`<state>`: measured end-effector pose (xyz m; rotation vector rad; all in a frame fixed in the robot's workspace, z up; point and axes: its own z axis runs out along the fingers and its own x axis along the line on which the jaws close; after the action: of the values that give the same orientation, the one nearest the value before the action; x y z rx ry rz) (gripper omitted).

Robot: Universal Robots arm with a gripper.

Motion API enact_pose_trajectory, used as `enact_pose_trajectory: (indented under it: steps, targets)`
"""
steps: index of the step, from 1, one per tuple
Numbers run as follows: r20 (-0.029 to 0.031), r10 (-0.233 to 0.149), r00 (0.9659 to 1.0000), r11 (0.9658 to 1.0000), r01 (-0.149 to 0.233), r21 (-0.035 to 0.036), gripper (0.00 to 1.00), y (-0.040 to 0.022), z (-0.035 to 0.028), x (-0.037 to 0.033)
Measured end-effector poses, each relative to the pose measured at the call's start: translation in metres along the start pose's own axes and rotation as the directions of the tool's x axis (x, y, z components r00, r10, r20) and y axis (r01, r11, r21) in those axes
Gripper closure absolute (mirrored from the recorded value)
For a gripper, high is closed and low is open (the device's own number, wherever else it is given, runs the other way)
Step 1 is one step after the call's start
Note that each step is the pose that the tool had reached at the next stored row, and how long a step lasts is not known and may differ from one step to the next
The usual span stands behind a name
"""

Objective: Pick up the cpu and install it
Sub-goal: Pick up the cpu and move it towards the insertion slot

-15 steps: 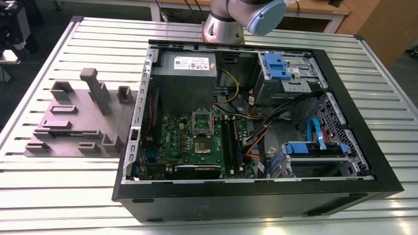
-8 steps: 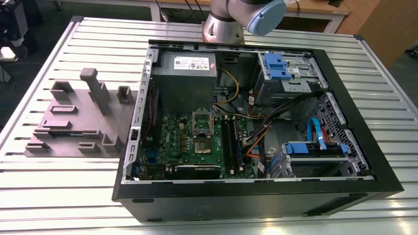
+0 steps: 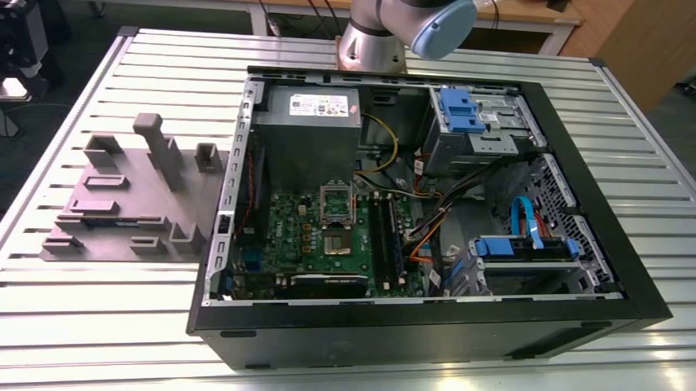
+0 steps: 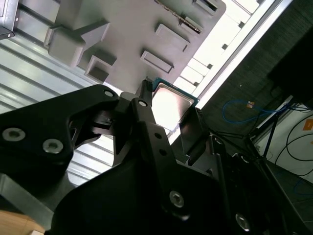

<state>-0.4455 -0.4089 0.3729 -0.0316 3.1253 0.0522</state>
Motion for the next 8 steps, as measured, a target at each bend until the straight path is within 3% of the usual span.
enact_pose_trajectory:
  steps: [5, 8]
  targets:
    - [-0.0001, 0.0, 1.0, 1.0, 0.0, 0.0015, 0.53, 0.0, 0.0, -0.003]
    - [-0.0003, 0.0, 1.0, 0.9999, 0.0, 0.011, 0.53, -0.0001, 0.0, -0.0045]
